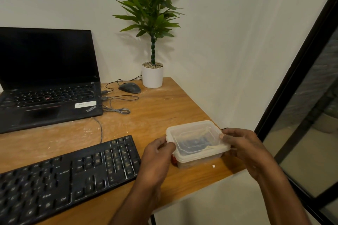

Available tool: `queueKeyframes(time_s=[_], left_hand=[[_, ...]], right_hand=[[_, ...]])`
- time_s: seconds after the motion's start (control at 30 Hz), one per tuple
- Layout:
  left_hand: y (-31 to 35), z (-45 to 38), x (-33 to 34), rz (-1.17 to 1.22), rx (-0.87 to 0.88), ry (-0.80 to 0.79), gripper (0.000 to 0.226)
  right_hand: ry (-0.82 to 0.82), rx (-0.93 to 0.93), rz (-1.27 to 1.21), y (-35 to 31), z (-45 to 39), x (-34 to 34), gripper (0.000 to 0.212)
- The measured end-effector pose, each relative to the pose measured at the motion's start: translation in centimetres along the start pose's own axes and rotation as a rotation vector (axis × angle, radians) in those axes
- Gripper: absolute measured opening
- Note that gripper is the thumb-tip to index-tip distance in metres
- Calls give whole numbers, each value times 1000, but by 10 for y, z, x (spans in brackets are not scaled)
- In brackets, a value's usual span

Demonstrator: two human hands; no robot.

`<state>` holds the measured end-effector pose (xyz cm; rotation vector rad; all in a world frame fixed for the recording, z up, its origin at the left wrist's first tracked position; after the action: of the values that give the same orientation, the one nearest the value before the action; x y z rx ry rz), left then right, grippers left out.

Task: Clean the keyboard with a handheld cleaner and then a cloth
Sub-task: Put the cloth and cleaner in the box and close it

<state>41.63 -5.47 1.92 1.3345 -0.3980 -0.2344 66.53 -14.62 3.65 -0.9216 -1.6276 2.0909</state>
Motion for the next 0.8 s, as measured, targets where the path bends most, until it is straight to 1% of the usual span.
queueKeyframes(time_s=[0.1,0.2,0.27,0.37,0.47,0.53,0.67,0.8], left_hand=[[4,0,-3,-61,22,4,28],[5,-1,-5,-86,9,10,30],[5,-1,-6,-75,2,24,29],[5,0,-6,-41,4,55,35],[8,0,-8,-1,30,107,40],[9,1,-9,27,38,126,42],[12,3,-12,46,37,149,43],[15,3,-16,21,38,168,43]], right_hand=[[-86,43,14,-1,1,5,16],[-143,78,-1,0,2,8,21],[-146,94,-26,0,2,9,20],[-83,107,-61,2,-2,6,15],[-19,90,-90,1,-3,4,21],[47,9,-63,-5,0,2,22],[204,-193,78,-18,14,0,18],[290,-230,179,-20,16,0,21]])
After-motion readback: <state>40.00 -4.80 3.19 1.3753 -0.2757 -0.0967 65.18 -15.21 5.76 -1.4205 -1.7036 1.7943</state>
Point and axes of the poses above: each hand's wrist, its own z-axis away from the middle knuckle, its own x-axis out of the palm, y = z × x, the point moved 8 cm from there along -z, towards the middle knuckle, and after that the axes turned 3 degrees about z, right-handed, at the moved point
